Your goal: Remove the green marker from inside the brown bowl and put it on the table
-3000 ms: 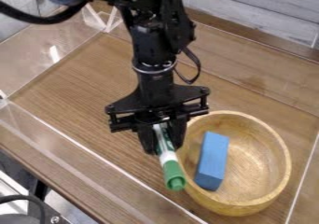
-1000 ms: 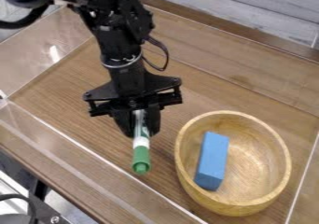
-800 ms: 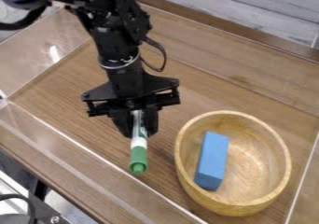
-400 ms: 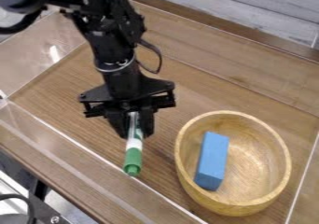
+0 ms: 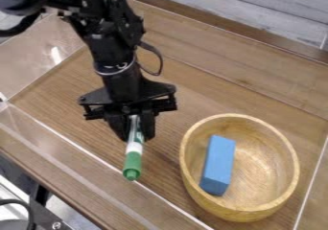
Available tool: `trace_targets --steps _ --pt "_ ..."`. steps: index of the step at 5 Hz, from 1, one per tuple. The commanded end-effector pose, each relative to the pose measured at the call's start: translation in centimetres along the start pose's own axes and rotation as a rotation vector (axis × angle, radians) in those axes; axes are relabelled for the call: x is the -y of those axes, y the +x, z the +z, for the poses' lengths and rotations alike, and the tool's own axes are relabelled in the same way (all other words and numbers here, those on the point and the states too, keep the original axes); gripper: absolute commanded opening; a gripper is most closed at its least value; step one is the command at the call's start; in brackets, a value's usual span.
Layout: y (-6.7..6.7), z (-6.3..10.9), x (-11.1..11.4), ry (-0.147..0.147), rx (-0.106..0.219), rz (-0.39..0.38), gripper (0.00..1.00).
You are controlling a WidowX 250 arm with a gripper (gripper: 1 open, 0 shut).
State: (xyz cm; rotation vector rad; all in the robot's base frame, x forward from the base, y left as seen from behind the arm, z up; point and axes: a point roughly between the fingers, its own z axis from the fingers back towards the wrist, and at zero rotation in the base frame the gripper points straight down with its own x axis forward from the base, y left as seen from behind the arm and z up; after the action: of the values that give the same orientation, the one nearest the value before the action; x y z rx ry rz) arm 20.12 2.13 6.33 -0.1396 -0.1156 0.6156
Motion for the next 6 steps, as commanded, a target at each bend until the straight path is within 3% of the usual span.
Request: trace_targets --steps 1,6 --pt "0.7 0.4 0.1 -0.013 0.03 -0.007 0.0" --pt "1.1 -0.7 -0.2 -0.023 0.035 -0.048 0.0"
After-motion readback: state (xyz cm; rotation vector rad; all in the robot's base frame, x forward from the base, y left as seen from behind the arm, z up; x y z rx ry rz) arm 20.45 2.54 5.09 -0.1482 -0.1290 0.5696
